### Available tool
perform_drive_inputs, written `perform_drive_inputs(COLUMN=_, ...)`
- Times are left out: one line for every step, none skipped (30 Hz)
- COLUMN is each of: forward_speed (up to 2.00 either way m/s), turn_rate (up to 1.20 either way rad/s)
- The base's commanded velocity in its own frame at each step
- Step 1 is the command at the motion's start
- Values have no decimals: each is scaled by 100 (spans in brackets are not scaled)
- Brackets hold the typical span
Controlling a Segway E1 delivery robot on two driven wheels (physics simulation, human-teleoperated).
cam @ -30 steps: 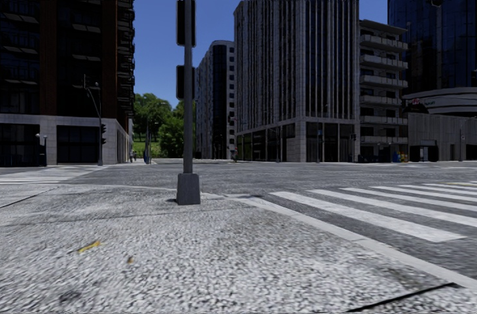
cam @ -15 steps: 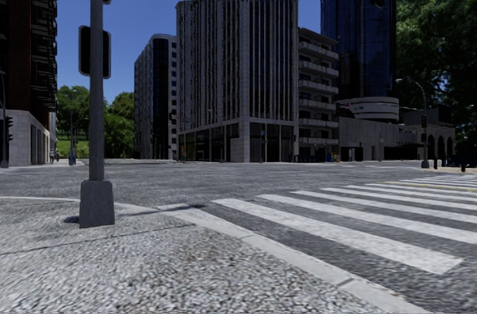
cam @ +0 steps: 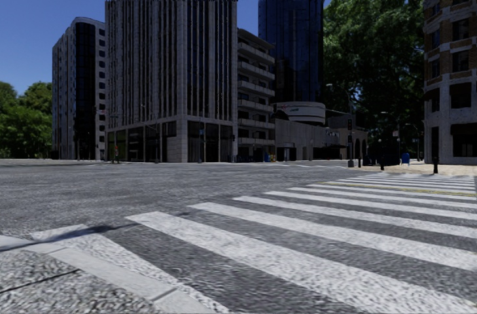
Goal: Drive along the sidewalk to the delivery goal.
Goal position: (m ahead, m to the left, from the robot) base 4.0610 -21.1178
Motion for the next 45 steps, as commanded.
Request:
perform_drive_inputs(forward_speed=200, turn_rate=-58)
perform_drive_inputs(forward_speed=200, turn_rate=-58)
perform_drive_inputs(forward_speed=194, turn_rate=-58)
perform_drive_inputs(forward_speed=183, turn_rate=-58)
perform_drive_inputs(forward_speed=174, turn_rate=-58)
perform_drive_inputs(forward_speed=168, turn_rate=-58)
perform_drive_inputs(forward_speed=168, turn_rate=-58)
perform_drive_inputs(forward_speed=164, turn_rate=-58)
perform_drive_inputs(forward_speed=158, turn_rate=-58)
perform_drive_inputs(forward_speed=148, turn_rate=-58)
perform_drive_inputs(forward_speed=140, turn_rate=-57)
perform_drive_inputs(forward_speed=140, turn_rate=-57)
perform_drive_inputs(forward_speed=135, turn_rate=-56)
perform_drive_inputs(forward_speed=132, turn_rate=-55)
perform_drive_inputs(forward_speed=131, turn_rate=-55)
perform_drive_inputs(forward_speed=125, turn_rate=-55)
perform_drive_inputs(forward_speed=125, turn_rate=-55)
perform_drive_inputs(forward_speed=125, turn_rate=-55)
perform_drive_inputs(forward_speed=125, turn_rate=-55)
perform_drive_inputs(forward_speed=125, turn_rate=-55)
perform_drive_inputs(forward_speed=125, turn_rate=-55)
perform_drive_inputs(forward_speed=125, turn_rate=-55)
perform_drive_inputs(forward_speed=125, turn_rate=-54)
perform_drive_inputs(forward_speed=125, turn_rate=-54)
perform_drive_inputs(forward_speed=125, turn_rate=-52)
perform_drive_inputs(forward_speed=125, turn_rate=-49)
perform_drive_inputs(forward_speed=125, turn_rate=-49)
perform_drive_inputs(forward_speed=125, turn_rate=-47)
perform_drive_inputs(forward_speed=125, turn_rate=-47)
perform_drive_inputs(forward_speed=125, turn_rate=-46)
perform_drive_inputs(forward_speed=125, turn_rate=-46)
perform_drive_inputs(forward_speed=125, turn_rate=-46)
perform_drive_inputs(forward_speed=125, turn_rate=-46)
perform_drive_inputs(forward_speed=125, turn_rate=-45)
perform_drive_inputs(forward_speed=125, turn_rate=-45)
perform_drive_inputs(forward_speed=125, turn_rate=-45)
perform_drive_inputs(forward_speed=125, turn_rate=-45)
perform_drive_inputs(forward_speed=125, turn_rate=-45)
perform_drive_inputs(forward_speed=125, turn_rate=-45)
perform_drive_inputs(forward_speed=125, turn_rate=-45)
perform_drive_inputs(forward_speed=125, turn_rate=-45)
perform_drive_inputs(forward_speed=127, turn_rate=-45)
perform_drive_inputs(forward_speed=145, turn_rate=-44)
perform_drive_inputs(forward_speed=200, turn_rate=-44)
perform_drive_inputs(forward_speed=200, turn_rate=-44)
